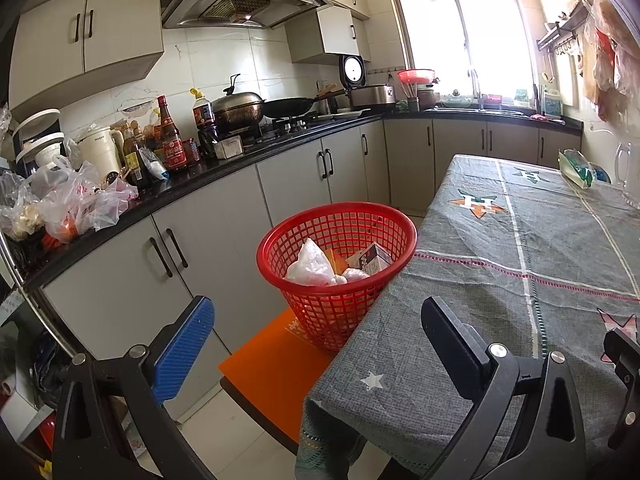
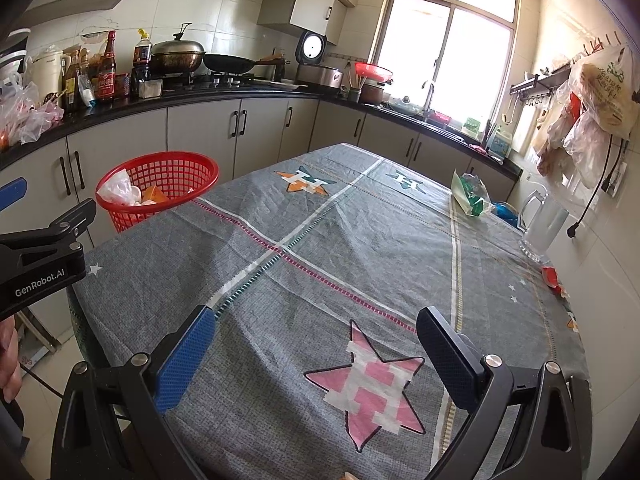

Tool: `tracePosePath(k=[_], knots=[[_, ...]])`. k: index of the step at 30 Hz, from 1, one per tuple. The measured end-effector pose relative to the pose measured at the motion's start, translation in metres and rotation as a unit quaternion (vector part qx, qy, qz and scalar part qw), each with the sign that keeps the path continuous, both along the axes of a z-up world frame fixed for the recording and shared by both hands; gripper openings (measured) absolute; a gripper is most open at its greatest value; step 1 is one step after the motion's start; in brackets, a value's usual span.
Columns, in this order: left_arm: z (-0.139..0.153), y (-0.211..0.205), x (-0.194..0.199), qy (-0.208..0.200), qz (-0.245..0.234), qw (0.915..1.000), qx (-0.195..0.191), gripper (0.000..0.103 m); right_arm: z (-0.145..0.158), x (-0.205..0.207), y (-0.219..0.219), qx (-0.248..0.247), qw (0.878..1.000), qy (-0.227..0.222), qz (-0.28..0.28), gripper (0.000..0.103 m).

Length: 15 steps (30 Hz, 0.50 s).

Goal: Collect trash

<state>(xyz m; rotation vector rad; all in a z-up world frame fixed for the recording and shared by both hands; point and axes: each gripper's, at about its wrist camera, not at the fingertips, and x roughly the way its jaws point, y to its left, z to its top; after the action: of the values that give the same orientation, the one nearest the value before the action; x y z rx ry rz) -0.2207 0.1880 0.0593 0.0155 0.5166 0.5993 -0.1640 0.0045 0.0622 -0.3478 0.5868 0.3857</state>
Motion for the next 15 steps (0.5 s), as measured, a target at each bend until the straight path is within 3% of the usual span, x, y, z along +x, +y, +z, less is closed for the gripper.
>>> tracePosePath(k=[15], knots=[[0.0005, 0.0003, -0.0005, 0.000, 0.001, 1.0000, 0.000, 0.103, -0.0014, 0.0002, 0.0010, -0.001, 1.000, 0.001, 0.001, 0.102]])
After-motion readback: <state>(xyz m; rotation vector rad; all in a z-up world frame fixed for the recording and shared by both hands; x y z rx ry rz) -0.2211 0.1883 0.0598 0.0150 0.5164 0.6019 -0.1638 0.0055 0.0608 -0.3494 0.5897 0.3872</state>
